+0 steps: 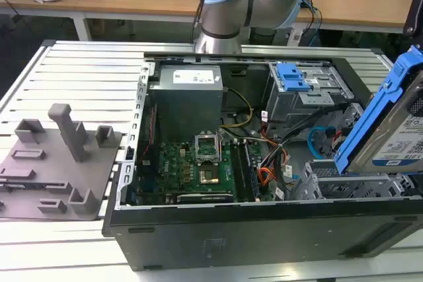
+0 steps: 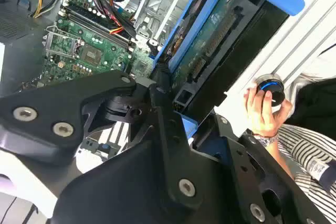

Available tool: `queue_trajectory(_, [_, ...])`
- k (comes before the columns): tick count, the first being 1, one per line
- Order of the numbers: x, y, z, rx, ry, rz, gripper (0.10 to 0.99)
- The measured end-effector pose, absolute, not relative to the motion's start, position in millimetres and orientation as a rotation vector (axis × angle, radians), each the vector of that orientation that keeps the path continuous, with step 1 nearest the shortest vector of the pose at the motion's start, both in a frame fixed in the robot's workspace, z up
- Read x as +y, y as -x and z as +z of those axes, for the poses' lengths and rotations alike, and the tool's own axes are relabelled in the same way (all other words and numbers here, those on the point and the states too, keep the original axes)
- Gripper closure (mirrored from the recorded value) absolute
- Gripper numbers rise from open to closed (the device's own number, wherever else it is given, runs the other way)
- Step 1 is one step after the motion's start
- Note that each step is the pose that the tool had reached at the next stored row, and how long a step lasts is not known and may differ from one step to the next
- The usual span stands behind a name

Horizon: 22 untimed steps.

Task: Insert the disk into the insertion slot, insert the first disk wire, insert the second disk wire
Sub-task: 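Insert the disk into the insertion slot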

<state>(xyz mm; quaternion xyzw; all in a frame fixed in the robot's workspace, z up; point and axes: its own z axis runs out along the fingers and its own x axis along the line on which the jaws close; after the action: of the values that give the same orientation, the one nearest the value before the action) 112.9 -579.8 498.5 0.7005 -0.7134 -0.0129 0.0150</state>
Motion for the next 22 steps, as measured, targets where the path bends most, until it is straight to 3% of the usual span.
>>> queue_trajectory(22, [-580,-113,469,-2.22,-2.18,-0.04,0.722])
